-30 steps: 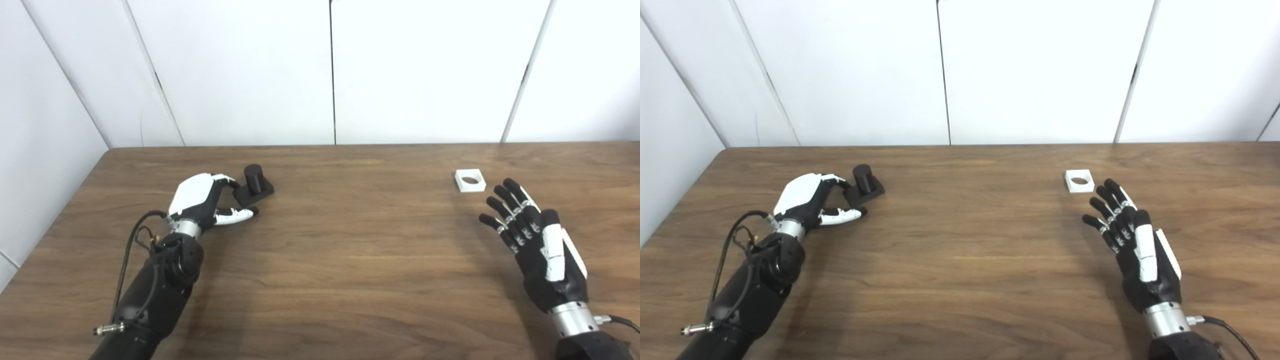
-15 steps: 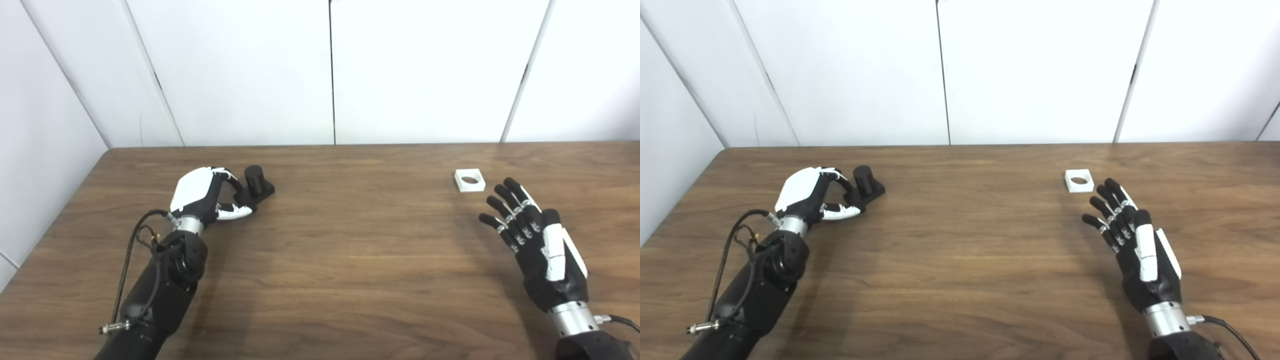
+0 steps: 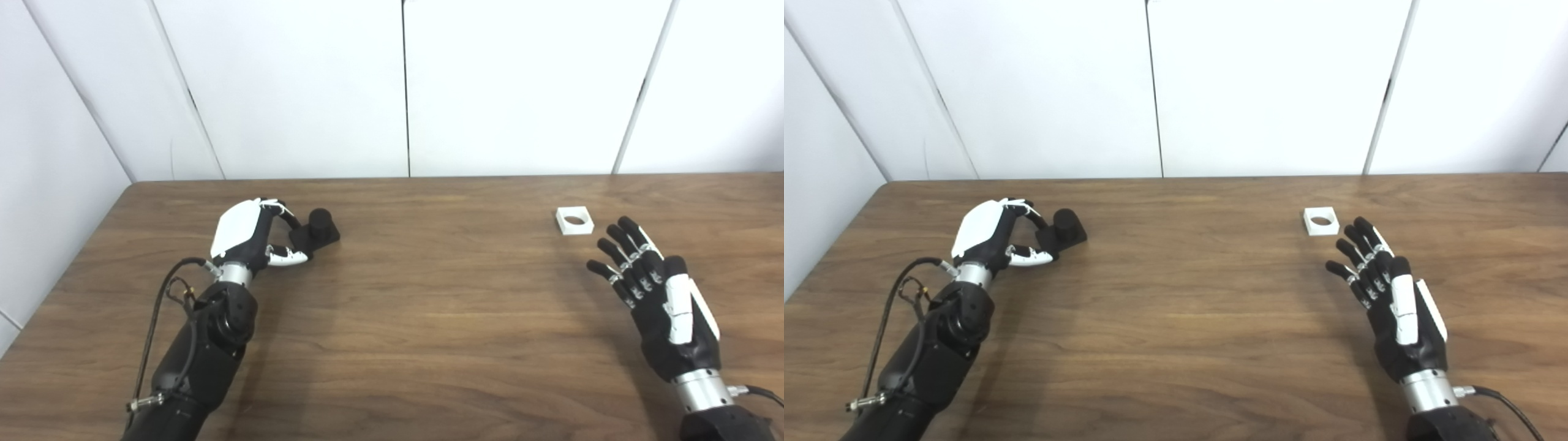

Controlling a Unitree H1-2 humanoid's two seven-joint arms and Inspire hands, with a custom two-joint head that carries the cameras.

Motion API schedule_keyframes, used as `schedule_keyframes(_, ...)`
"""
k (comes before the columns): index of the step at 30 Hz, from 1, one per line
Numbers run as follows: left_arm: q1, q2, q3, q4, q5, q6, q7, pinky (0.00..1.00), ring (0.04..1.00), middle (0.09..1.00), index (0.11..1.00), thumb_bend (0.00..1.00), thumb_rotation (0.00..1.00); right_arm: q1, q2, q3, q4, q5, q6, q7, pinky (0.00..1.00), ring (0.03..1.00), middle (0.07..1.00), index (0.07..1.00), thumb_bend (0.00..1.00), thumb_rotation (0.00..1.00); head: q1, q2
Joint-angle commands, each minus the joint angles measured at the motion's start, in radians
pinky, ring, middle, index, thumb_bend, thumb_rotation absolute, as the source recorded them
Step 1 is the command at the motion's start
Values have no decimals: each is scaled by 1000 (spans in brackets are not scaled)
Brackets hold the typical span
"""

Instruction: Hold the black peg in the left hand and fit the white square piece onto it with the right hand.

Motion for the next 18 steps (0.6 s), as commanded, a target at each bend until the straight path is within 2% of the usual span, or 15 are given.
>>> schedule_keyframes(1, -14, 14, 7, -17, 4, 5, 13, 940, 939, 851, 491, 510, 73, 90, 36, 12, 56, 16, 6, 3, 805, 923, 942, 947, 633, 976, 1, 2)
schedule_keyframes(4, -9, 14, 6, -18, 3, -5, 17, 933, 935, 846, 490, 510, 72, 90, 37, 12, 54, 21, 9, 4, 813, 928, 945, 949, 635, 971, -1, 3)
schedule_keyframes(13, 29, 12, 5, -82, 2, 21, -10, 927, 943, 864, 491, 507, 75, 90, 41, 18, 48, 13, 14, 0, 821, 928, 944, 948, 627, 981, -4, 12)
schedule_keyframes(18, 70, 7, 7, -167, -6, 29, -34, 916, 942, 864, 490, 506, 76, 86, 44, 25, 53, 2, 10, -2, 816, 926, 942, 948, 636, 988, -7, 19)
